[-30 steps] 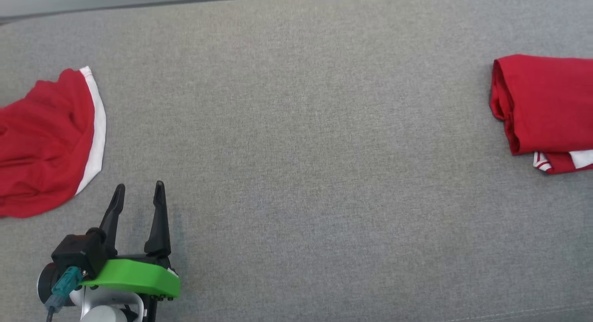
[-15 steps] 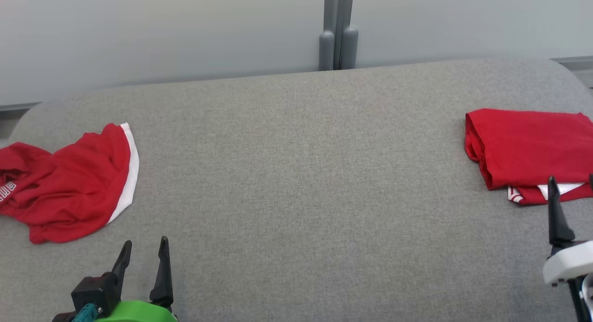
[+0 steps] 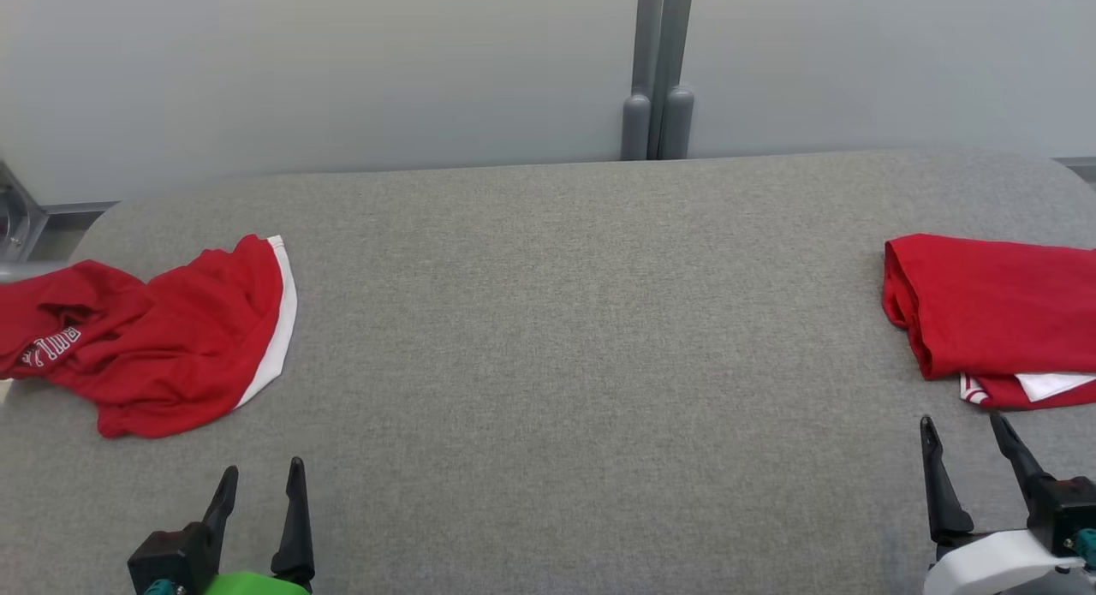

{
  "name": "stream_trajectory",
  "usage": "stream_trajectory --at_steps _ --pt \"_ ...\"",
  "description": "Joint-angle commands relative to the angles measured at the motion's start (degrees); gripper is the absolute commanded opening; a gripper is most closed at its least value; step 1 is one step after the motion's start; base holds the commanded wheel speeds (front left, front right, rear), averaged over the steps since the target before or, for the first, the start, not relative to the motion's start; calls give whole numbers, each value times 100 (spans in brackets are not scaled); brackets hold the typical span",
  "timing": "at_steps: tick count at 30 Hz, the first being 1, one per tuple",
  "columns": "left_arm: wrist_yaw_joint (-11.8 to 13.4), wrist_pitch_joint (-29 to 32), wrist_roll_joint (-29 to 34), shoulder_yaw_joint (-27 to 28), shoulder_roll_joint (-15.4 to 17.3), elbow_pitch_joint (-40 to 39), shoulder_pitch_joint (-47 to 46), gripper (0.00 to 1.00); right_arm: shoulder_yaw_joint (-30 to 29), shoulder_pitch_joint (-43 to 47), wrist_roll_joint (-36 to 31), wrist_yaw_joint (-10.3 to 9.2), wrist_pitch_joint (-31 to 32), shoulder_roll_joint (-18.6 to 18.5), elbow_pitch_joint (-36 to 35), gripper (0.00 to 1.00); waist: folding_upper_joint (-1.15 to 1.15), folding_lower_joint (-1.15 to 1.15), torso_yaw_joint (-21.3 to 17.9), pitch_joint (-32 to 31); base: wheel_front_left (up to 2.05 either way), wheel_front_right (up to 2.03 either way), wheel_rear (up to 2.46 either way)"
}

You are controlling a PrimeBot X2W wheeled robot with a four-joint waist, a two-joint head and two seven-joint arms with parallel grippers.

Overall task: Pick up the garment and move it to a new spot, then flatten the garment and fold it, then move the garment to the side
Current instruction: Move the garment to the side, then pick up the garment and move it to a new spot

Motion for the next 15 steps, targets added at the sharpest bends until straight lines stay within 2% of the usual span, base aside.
stream_trajectory --at_steps 1,6,15 --pt "-41 -17 50 76 -7 20 22 100 56 -37 -42 -8 -14 -17 -18 100 0 0 73 -4 0 0 0" --pt "-110 -17 155 239 -116 40 103 100 196 -124 -52 -8 -14 47 -27 100 0 0 437 -59 0 0 0" --pt "-169 -14 259 523 -178 36 282 100 708 -165 21 -8 -15 248 63 100 0 0 1583 -182 0 0 0"
